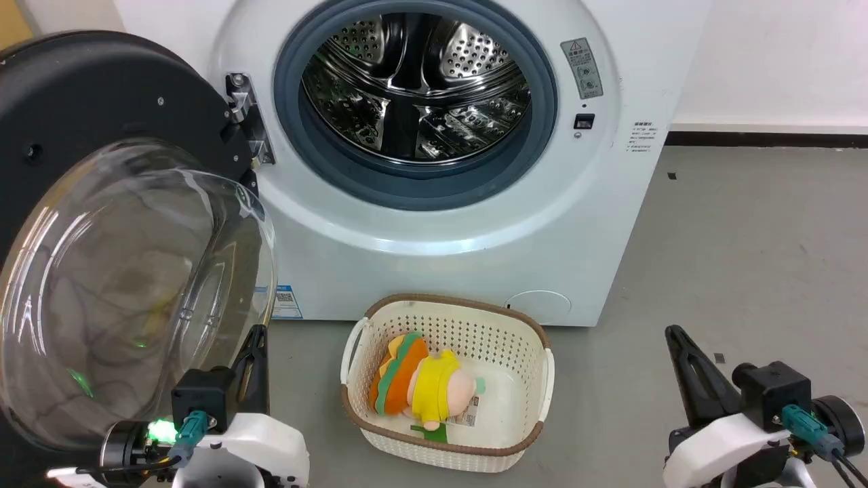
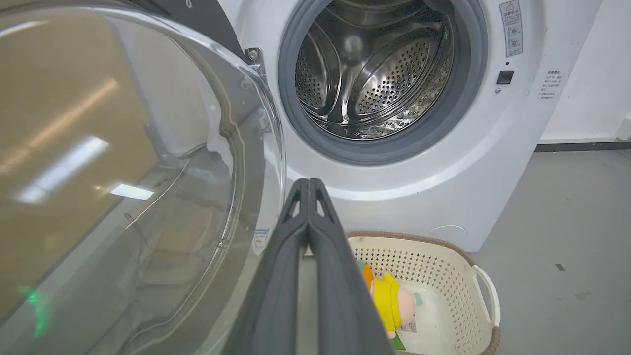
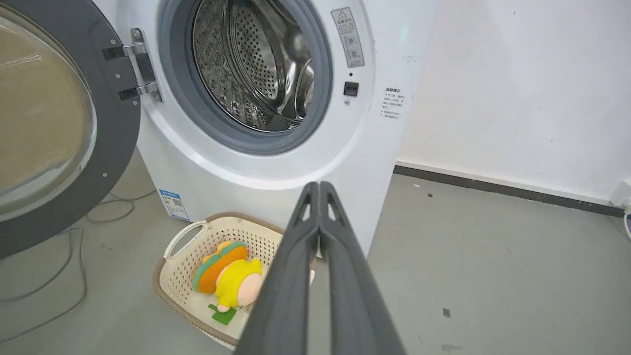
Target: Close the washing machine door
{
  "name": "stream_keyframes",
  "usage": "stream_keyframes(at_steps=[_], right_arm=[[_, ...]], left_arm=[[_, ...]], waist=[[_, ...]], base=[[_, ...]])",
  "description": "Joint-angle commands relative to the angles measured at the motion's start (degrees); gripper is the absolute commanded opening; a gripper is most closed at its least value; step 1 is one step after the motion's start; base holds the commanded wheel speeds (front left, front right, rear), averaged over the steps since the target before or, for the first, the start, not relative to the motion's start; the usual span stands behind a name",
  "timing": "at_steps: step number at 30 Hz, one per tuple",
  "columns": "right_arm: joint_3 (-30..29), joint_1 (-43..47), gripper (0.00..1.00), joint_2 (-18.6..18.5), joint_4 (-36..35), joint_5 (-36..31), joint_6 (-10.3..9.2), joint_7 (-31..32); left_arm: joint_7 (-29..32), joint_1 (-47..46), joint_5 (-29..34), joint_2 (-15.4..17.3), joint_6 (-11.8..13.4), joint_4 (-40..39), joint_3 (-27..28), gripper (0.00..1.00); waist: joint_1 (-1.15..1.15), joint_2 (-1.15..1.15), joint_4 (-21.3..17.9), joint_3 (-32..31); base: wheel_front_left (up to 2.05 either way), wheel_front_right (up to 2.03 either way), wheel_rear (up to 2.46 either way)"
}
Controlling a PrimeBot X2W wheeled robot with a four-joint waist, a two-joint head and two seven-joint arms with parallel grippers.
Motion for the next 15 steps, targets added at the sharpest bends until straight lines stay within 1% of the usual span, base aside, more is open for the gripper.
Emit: stream_keyframes(at_steps=[1, 15], right_arm=[[0.01, 0.53, 0.00, 0.29, -0.26, -0.44, 0.05, 0.03], [0.01, 0.53, 0.00, 0.29, -0.26, -0.44, 0.05, 0.03]], left_arm=[[0.02, 0.83, 0.17, -0.01, -0.31, -0.23, 0.10, 0.00], [0.02, 0.83, 0.17, -0.01, -0.31, -0.23, 0.10, 0.00]], waist=[[0.00, 0.00, 0.00, 0.00], [0.00, 0.00, 0.00, 0.00]], base=[[0.00, 0.00, 0.00], [0.00, 0.00, 0.00]])
